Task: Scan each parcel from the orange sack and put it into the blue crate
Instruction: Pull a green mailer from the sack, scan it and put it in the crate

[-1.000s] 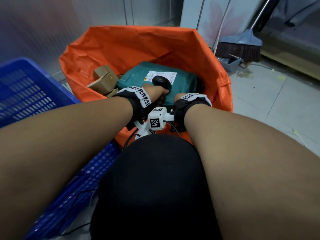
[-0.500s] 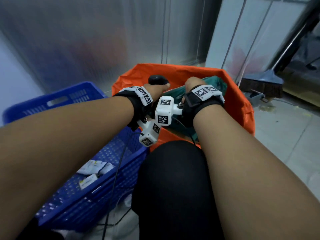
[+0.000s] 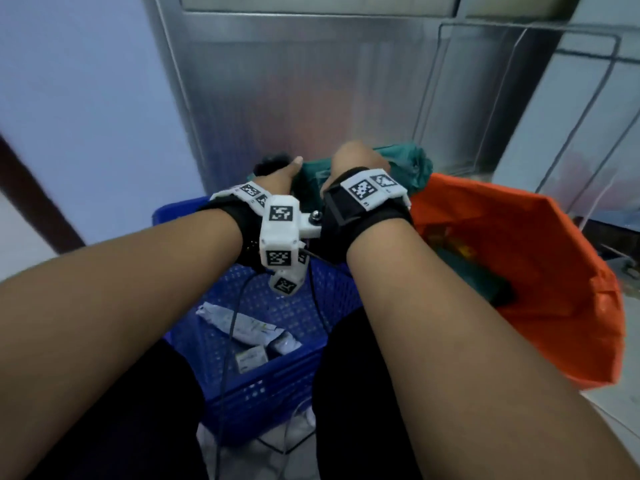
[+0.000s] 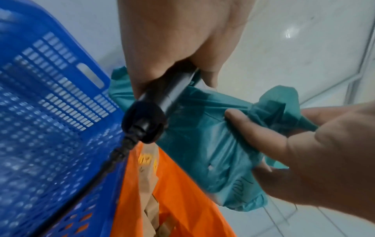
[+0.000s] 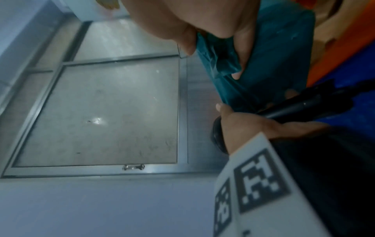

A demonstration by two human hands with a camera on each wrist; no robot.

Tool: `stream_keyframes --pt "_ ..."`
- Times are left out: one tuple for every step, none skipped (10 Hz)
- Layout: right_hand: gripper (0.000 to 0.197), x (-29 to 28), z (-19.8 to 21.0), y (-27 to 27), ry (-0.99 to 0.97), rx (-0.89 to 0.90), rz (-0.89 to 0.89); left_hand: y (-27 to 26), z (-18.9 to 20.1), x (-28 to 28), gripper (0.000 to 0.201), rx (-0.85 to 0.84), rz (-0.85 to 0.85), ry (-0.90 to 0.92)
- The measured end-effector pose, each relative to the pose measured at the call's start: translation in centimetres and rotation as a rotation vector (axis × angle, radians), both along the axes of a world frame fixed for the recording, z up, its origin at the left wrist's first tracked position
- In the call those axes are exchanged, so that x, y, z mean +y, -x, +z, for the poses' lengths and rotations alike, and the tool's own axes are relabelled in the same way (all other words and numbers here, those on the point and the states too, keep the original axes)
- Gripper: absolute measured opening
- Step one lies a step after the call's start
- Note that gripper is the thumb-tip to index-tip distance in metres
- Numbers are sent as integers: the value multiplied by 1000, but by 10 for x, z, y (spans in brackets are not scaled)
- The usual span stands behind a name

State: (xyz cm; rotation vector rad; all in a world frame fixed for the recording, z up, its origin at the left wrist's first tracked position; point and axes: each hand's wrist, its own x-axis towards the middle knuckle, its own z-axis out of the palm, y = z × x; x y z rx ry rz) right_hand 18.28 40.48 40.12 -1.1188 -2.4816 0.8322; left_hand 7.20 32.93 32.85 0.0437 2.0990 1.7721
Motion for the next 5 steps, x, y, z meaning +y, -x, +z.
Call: stream_keyframes --pt "17 -35 -3 19 -107 -77 141 36 -30 -35 76 -156 -50 -76" --pt "24 -67 -12 51 -103 14 215 58 -37 -64 73 -130 -49 -51" --pt "23 -93 -21 80 -16 169 198 61 -16 -96 42 -200 -65 -150" --pt "29 -105 -33 99 114 334 167 63 -11 -114 41 -176 -6 -144" --pt "31 -121 -37 106 651 640 72 82 -19 -131 34 -166 -50 -89"
